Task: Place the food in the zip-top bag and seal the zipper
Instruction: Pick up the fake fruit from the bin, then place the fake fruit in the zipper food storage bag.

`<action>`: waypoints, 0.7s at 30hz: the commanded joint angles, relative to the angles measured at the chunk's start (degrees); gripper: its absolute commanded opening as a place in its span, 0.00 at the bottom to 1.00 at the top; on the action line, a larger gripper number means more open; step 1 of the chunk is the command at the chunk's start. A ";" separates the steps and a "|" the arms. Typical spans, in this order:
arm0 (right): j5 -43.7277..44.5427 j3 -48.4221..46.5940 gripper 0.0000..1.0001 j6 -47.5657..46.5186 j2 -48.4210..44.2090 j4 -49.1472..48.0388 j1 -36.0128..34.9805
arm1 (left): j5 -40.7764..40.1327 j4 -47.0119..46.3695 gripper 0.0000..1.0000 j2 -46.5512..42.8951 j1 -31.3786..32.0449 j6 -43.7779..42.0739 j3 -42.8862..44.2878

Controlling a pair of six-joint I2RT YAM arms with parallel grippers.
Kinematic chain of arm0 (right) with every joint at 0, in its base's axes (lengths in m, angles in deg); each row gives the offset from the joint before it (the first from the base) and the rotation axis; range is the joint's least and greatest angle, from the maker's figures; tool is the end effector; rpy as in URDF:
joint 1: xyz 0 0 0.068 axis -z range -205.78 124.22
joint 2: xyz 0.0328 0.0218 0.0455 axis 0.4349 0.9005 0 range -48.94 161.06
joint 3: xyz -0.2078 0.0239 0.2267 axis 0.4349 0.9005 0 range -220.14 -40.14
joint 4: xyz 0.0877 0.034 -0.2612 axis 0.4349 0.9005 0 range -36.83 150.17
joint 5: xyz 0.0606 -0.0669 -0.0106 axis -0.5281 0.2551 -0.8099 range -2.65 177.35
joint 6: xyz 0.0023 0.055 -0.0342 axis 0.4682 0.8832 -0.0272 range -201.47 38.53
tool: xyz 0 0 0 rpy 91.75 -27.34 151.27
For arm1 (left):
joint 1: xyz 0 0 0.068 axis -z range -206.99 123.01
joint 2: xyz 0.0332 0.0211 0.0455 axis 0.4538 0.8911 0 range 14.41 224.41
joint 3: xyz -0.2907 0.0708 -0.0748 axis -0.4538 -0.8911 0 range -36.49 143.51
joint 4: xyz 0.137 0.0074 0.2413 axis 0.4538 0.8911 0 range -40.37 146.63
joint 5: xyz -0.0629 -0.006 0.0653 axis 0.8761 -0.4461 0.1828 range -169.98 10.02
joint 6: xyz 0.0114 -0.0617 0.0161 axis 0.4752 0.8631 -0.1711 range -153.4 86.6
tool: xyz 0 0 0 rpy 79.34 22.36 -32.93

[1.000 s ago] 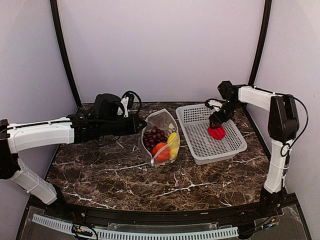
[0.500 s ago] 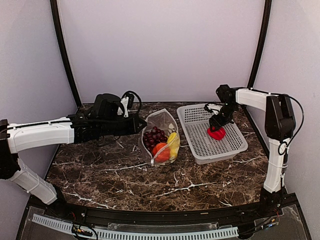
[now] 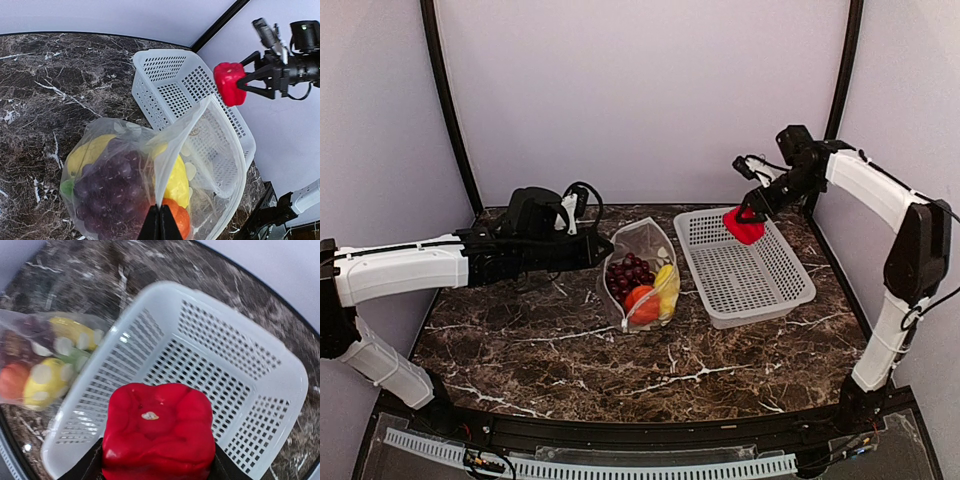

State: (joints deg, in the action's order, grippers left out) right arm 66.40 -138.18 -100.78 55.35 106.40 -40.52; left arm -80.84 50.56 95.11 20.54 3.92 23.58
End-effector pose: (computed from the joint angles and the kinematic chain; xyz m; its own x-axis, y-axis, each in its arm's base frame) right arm 0.4045 0.1250 0.3315 -0.6497 -0.4903 -0.5810 -0.6654 0.7363 0.1228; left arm 0.2394 -0.2604 0.3283 -0.6387 -0.2001 -0.7430 0.4286 0.7094 -0.5595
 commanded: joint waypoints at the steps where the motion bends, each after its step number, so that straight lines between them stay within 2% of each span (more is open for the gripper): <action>1: -20.91 -5.63 0.51 -0.82 -4.81 5.74 -2.03 | 0.66 0.05 0.01 0.15 -0.09 0.22 1.54; 4: -29.65 -8.36 0.51 -0.94 -6.55 7.25 -3.45 | 0.69 0.20 0.01 0.52 -0.07 0.40 1.82; 7: -34.25 -10.15 0.51 -0.96 -7.57 7.50 -5.95 | 0.68 0.12 0.01 0.77 -0.14 0.61 2.19; 13: -35.21 -13.07 0.51 -1.77 -8.55 6.75 -13.13 | 0.72 0.31 0.01 1.52 -0.13 1.03 2.90; 21: -35.59 -10.73 0.51 -2.72 -7.49 0.80 -20.21 | 0.69 0.32 0.01 1.63 -0.11 1.16 3.51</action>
State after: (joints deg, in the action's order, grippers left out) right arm 31.91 -149.61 -102.49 47.92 111.17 -58.33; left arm -80.62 50.58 96.71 20.54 4.81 25.46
